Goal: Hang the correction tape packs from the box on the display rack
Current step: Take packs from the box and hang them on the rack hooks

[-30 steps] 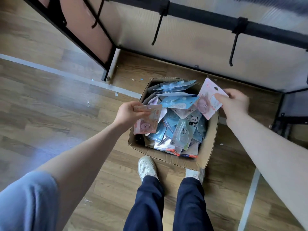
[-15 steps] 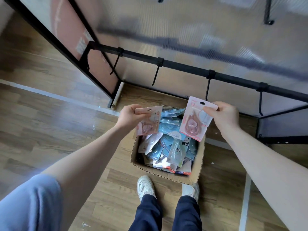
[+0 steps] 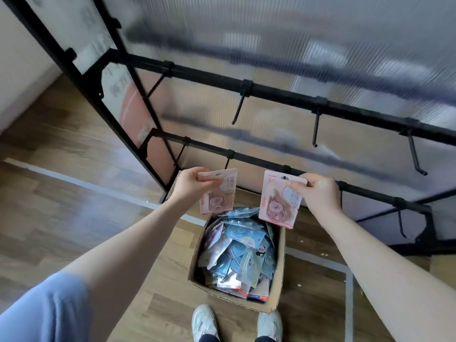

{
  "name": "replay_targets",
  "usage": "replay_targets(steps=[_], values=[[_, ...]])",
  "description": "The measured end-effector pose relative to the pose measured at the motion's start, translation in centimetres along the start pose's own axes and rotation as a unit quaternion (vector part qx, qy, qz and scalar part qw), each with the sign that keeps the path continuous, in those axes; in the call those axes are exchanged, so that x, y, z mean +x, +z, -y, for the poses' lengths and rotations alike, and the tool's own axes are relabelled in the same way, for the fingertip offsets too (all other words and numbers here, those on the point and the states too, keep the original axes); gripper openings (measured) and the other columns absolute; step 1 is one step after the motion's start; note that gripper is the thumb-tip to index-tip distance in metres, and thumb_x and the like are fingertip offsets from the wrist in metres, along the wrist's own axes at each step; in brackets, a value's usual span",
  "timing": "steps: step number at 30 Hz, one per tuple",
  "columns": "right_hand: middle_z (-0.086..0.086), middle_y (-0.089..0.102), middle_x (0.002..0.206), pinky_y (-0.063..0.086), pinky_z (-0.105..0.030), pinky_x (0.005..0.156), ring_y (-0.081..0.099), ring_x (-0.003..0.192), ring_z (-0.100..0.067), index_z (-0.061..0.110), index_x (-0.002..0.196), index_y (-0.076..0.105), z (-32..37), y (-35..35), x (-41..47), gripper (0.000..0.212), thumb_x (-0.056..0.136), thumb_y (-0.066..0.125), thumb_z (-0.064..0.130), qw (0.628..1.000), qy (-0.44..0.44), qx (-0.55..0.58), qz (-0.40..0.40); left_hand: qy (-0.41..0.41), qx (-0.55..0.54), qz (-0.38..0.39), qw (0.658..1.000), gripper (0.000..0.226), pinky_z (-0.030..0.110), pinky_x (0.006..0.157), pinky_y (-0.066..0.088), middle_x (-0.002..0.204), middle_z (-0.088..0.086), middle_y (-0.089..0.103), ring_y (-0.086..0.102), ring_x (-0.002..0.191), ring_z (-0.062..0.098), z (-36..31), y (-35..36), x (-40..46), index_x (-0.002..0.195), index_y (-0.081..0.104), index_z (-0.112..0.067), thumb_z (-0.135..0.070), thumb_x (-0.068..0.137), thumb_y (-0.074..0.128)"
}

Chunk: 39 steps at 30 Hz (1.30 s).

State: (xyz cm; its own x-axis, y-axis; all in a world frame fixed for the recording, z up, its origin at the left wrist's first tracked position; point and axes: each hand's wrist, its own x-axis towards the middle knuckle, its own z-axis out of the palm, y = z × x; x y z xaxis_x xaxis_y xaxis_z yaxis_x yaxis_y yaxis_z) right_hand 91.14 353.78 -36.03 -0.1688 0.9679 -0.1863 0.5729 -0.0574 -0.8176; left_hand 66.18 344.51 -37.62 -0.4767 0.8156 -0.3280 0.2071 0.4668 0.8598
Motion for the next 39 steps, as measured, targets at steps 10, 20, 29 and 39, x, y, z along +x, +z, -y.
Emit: replay_targets(steps=[10,20,29,39], values=[[-0.004,0.064,0.082,0.037,-0.014,0.047,0.056,0.076,-0.015,0.008,0.090,0.067,9.7,-5.2,-1.0,0.008,0.084,0.069,0.014,0.995,-0.048,0.057,-0.063,0.094,-0.007,-0.005,0.996,0.012,0.023,0.060,0.054,0.079,-0.002,0.070,0.069,0.075,0.013,-11.5,-5.5,-2.2,0.078,0.066,-0.021,-0.015,0.079,0.076],[-0.006,0.069,0.079,0.050,-0.040,0.065,0.064,0.082,-0.026,0.007,0.081,0.067,19.1,-12.6,-2.0,0.013,0.084,0.069,0.019,0.986,-0.111,0.073,-0.099,0.173,-0.025,-0.014,0.985,0.018,0.016,0.056,0.052,0.082,-0.005,0.071,0.068,0.068,0.005,-23.1,-9.7,-5.1,0.094,0.069,-0.014,-0.018,0.079,0.077],[-0.003,0.067,0.075,0.043,-0.031,0.059,0.060,0.075,-0.021,0.018,0.073,0.066,25.8,-18.5,-4.8,0.011,0.082,0.072,0.016,0.968,-0.174,0.136,-0.121,0.239,-0.062,-0.033,0.969,0.013,0.018,0.053,0.052,0.068,-0.009,0.070,0.067,0.061,0.004,-31.4,-13.2,-9.5,0.081,0.067,-0.022,-0.018,0.078,0.079],[-0.008,0.069,0.074,0.039,-0.026,0.057,0.058,0.068,-0.017,0.002,0.078,0.067,31.3,-23.0,-6.9,0.014,0.083,0.070,0.015,0.945,-0.256,0.149,-0.138,0.299,-0.067,-0.021,0.952,0.013,0.022,0.066,0.055,0.074,-0.007,0.073,0.069,0.070,0.009,-38.2,-15.7,-13.3,0.081,0.068,-0.019,-0.016,0.075,0.080]])
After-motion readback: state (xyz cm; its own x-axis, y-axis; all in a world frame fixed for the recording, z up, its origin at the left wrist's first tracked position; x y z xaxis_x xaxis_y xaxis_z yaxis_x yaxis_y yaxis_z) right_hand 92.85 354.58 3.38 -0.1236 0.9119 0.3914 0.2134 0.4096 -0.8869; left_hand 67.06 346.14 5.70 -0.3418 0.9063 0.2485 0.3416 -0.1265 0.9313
